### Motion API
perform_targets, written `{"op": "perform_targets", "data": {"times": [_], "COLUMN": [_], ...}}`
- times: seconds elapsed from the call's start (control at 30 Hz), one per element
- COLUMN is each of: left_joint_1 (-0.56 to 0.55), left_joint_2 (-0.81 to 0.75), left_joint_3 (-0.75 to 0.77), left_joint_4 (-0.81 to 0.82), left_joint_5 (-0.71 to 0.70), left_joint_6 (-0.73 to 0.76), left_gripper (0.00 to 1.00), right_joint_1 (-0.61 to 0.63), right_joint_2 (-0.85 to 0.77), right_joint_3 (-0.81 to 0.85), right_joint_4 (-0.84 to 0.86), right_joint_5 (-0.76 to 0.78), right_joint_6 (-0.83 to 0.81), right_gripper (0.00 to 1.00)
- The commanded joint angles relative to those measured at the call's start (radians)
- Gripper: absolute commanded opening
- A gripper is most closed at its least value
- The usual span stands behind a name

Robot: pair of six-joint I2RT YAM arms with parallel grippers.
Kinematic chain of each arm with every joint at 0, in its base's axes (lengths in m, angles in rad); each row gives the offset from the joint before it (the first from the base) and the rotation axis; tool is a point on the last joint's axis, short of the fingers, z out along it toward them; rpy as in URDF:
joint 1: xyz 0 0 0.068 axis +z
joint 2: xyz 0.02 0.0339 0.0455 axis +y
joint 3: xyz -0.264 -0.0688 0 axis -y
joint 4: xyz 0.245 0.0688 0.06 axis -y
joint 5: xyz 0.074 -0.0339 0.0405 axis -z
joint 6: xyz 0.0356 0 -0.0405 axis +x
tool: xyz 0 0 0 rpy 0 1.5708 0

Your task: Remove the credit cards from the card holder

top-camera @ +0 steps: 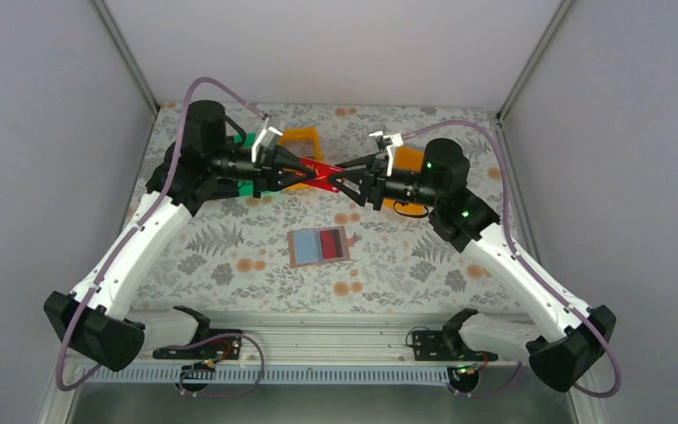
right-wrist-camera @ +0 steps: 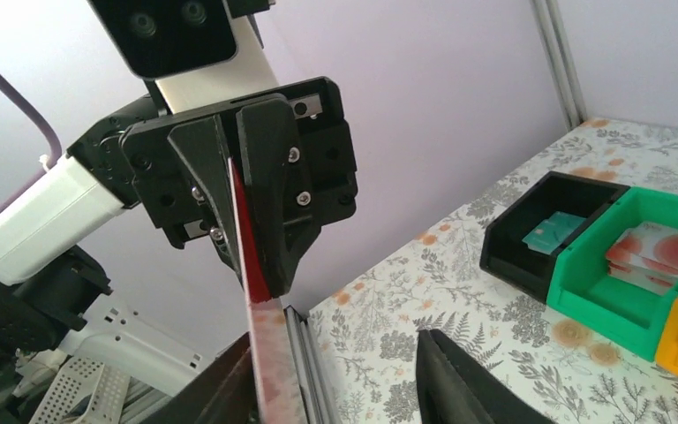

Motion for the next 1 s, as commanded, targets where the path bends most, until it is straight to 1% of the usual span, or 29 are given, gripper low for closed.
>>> {"op": "perform_targets", "data": {"times": [0.0,0.03,0.07,0.1,0.17,0.2,0.23,0.27,0.3,0.33,0.37,0.4,0.43,0.5,0.6,0.7,0.8,0.9,0.97], "left_joint_1": [0.002,0.002,0.002,0.001,0.002,0.002,0.002,0.002,0.003,0.006,0.02,0.032,0.049,0.081,0.121,0.164,0.214,0.256,0.278], "left_joint_2": [-0.014,-0.015,-0.015,-0.016,-0.021,-0.022,-0.023,-0.025,-0.024,-0.023,-0.02,-0.017,-0.015,-0.02,-0.047,-0.074,-0.094,-0.109,-0.117], "left_joint_3": [-0.024,-0.032,-0.038,-0.044,-0.056,-0.062,-0.065,-0.07,-0.077,-0.089,-0.104,-0.124,-0.153,-0.199,-0.284,-0.37,-0.412,-0.446,-0.466], "left_joint_4": [0.103,0.116,0.121,0.122,0.114,0.104,0.087,0.06,0.024,0.005,-0.023,-0.04,-0.056,-0.071,-0.06,-0.05,-0.043,-0.033,-0.035], "left_joint_5": [0.009,0.01,0.007,0.003,-0.013,-0.041,-0.093,-0.179,-0.275,-0.387,-0.483,-0.581,-0.641,-0.695,-0.725,-0.731,-0.744,-0.759,-0.763], "left_joint_6": [-0.091,-0.101,-0.106,-0.109,-0.106,-0.104,-0.108,-0.117,-0.129,-0.138,-0.141,-0.141,-0.142,-0.151,-0.193,-0.236,-0.234,-0.23,-0.23], "left_gripper": [0.02,0.02,0.02,0.02,0.02,0.02,0.05,0.23,0.53,0.79,0.97,1.0,1.0,1.0,1.0,1.0,1.0,1.0,1.0], "right_joint_1": [0.003,0.003,0.003,0.003,0.004,0.003,0.001,-0.007,-0.019,-0.039,-0.072,-0.11,-0.158,-0.257,-0.389,-0.508,-0.593,-0.629,-0.638], "right_joint_2": [0.008,0.01,0.012,0.01,0.004,0.002,0.005,0.014,0.029,0.051,0.082,0.108,0.137,0.206,0.307,0.374,0.441,0.561,0.645], "right_joint_3": [0.001,0.001,0.001,0.002,0.008,0.017,0.035,0.06,0.092,0.128,0.178,0.212,0.244,0.3,0.353,0.372,0.383,0.428,0.459], "right_joint_4": [0.037,0.037,0.041,0.041,0.031,0.006,-0.037,-0.094,-0.167,-0.236,-0.32,-0.403,-0.514,-0.675,-0.821,-0.848,-0.836,-0.874,-0.899], "right_joint_5": [-0.049,-0.058,-0.063,-0.058,-0.023,0.016,0.063,0.106,0.143,0.176,0.206,0.238,0.281,0.348,0.39,0.37,0.382,0.422,0.421], "right_joint_6": [0.021,0.021,0.023,0.025,0.022,0.017,0.006,-0.009,-0.026,-0.041,-0.053,-0.064,-0.081,-0.108,-0.135,-0.147,-0.161,-0.201,-0.232], "right_gripper": [0.4,0.32,0.17,0.06,0.04,0.04,0.04,0.04,0.04,0.04,0.04,0.04,0.04,0.04,0.04,0.04,0.04,0.04,0.04]}}
